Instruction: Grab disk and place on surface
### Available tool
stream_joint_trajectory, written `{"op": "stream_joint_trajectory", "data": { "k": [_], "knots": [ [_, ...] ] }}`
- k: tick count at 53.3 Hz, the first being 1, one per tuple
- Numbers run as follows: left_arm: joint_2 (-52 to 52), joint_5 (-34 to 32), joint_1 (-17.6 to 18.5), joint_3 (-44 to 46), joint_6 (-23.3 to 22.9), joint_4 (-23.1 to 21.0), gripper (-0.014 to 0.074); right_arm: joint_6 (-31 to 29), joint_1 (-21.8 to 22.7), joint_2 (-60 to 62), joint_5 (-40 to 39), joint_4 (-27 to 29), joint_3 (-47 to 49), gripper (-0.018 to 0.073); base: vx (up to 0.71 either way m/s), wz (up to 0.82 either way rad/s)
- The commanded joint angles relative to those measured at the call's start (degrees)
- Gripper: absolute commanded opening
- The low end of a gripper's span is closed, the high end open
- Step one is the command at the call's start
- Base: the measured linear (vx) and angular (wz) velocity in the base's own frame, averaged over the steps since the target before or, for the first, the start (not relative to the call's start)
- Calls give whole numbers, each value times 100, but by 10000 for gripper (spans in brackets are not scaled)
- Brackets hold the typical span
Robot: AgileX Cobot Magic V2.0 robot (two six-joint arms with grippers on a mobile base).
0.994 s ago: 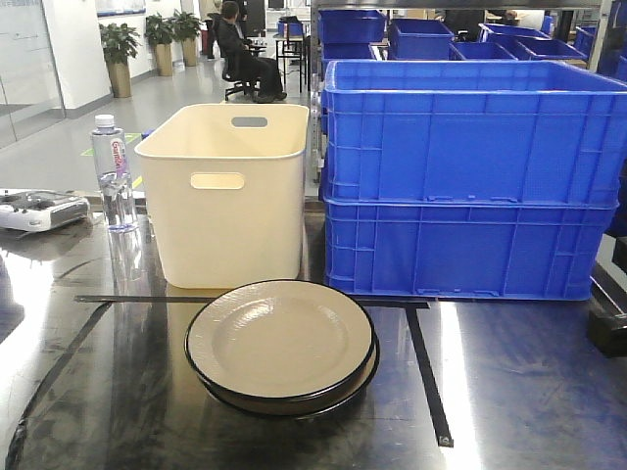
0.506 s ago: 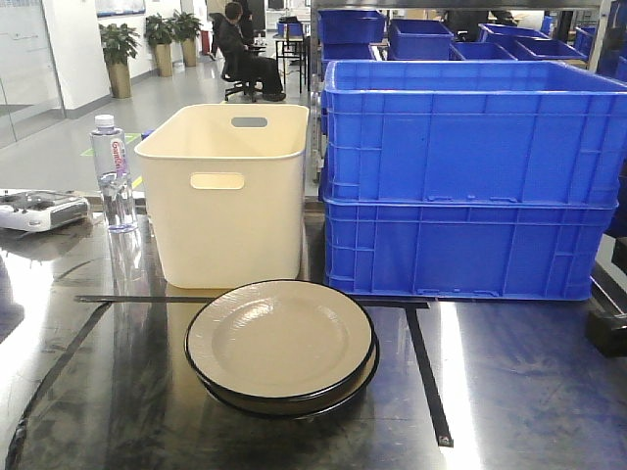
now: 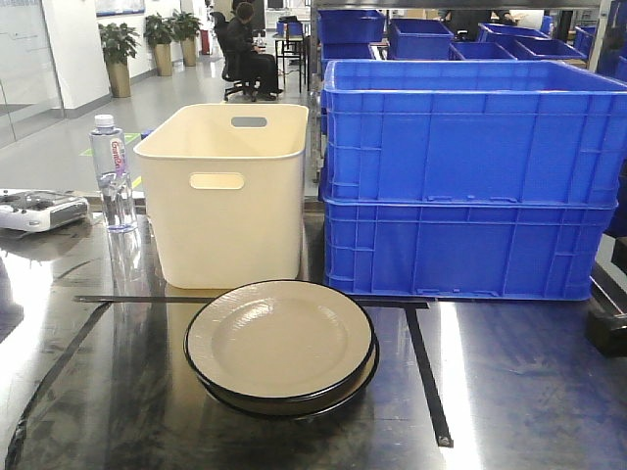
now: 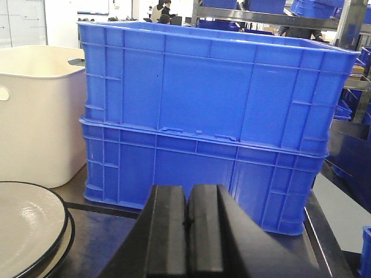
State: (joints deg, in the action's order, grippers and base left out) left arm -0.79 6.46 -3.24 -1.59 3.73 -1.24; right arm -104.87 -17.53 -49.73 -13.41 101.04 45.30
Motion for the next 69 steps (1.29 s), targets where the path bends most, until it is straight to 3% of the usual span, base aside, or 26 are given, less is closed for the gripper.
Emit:
{"op": "stream_joint_trajectory", "data": {
  "k": [1, 47, 51, 54, 57, 59, 62, 65, 69],
  "knots": [
    [-67, -429, 46, -75, -65, 23, -2, -46, 9, 59, 112, -119, 189, -9, 0, 0],
    [-67, -429, 46, -75, -59, 23, -2, 98, 9, 60, 254, -49, 189, -9, 0, 0],
    [-67, -429, 46, -75, -59, 23, -2, 730, 9, 60, 759, -327, 189, -9, 0, 0],
    [-67, -429, 46, -75, -59, 23, -2, 1426, 9, 60, 1194, -1124, 189, -9, 0, 0],
    [-67, -429, 46, -75, -59, 23, -2, 2538, 9, 60, 1718, -2229, 216, -9, 0, 0],
    [-67, -429, 46, -75, -59, 23, -2, 3425, 9, 60, 1917, -3170, 223, -9, 0, 0],
    [-67, -429, 46, -75, -59, 23, -2, 5461, 9, 60, 2105, -4572, 215, -9, 0, 0],
    [-67, -429, 46, -75, -59, 23, -2, 7109, 9, 60, 2244, -5819, 207, -9, 0, 0],
    [-67, -429, 46, -75, -59, 23, -2, 8815, 9, 60, 2395, -7366, 207, -9, 0, 0]
  ]
}}
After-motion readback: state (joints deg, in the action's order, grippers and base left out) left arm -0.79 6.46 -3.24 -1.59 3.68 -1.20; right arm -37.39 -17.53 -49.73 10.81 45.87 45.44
